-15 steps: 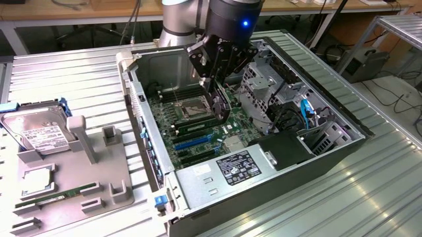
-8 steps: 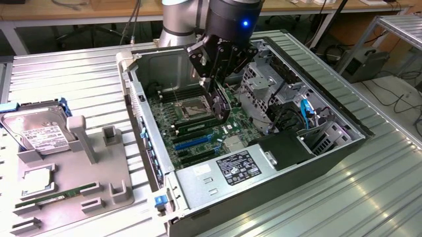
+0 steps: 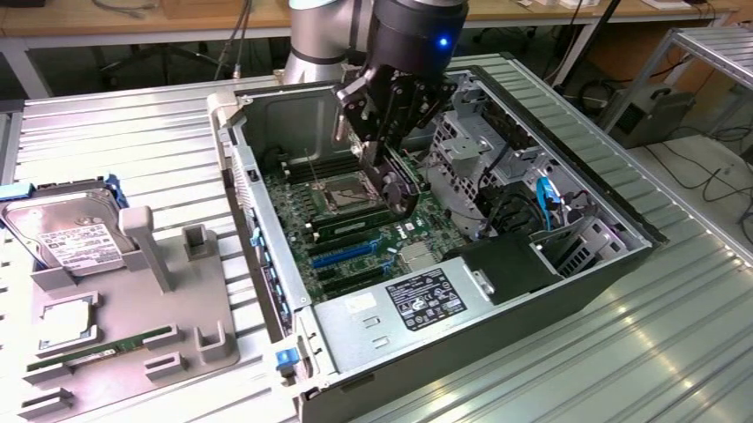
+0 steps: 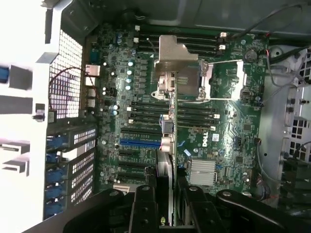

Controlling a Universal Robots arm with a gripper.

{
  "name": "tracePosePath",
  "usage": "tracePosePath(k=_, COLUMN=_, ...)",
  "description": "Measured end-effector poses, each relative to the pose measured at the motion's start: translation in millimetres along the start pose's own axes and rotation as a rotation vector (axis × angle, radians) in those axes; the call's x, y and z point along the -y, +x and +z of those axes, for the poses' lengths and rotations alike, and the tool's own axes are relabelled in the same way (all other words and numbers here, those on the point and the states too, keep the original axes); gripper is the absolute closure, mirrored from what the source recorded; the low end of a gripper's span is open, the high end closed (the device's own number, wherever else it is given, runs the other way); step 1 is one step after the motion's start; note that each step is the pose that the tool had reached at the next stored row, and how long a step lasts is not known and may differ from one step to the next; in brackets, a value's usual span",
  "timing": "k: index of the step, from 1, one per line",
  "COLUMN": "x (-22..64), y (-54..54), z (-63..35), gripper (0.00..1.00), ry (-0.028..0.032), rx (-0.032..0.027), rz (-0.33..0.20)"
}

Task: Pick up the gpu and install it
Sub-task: 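Insert the gpu into the slot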

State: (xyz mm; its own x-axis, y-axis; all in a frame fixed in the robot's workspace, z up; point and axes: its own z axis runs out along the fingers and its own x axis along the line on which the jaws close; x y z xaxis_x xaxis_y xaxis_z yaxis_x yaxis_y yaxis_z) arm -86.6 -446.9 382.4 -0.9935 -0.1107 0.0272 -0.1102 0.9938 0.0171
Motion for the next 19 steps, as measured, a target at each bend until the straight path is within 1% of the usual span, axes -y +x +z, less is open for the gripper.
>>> tracePosePath(k=1, x=0.0, y=0.0, z=0.1, gripper=0.74, ry=0.0005, rx=-0.0001, rz=-0.018)
tracePosePath(k=3, x=0.0, y=0.0, z=0.5, gripper=0.74, ry=0.0026, rx=0.0007, rz=-0.085)
tracePosePath(k=4, x=0.0, y=0.0, z=0.7, gripper=0.74, ry=0.0036, rx=0.002, rz=-0.113)
tracePosePath(k=5, x=0.0, y=0.0, z=0.7, gripper=0.74, ry=0.0044, rx=0.0032, rz=-0.129)
tracePosePath(k=6, x=0.0, y=0.0, z=0.9, gripper=0.74, ry=0.0058, rx=0.0062, rz=-0.16)
tracePosePath(k=12, x=0.0, y=-0.1, z=1.5, gripper=0.74, ry=0.0104, rx=0.0177, rz=-0.256)
tracePosePath(k=14, x=0.0, y=-0.1, z=1.8, gripper=0.74, ry=0.0126, rx=0.0233, rz=-0.302)
tracePosePath(k=19, x=0.0, y=-0.1, z=2.3, gripper=0.74, ry=0.0163, rx=0.0322, rz=-0.378)
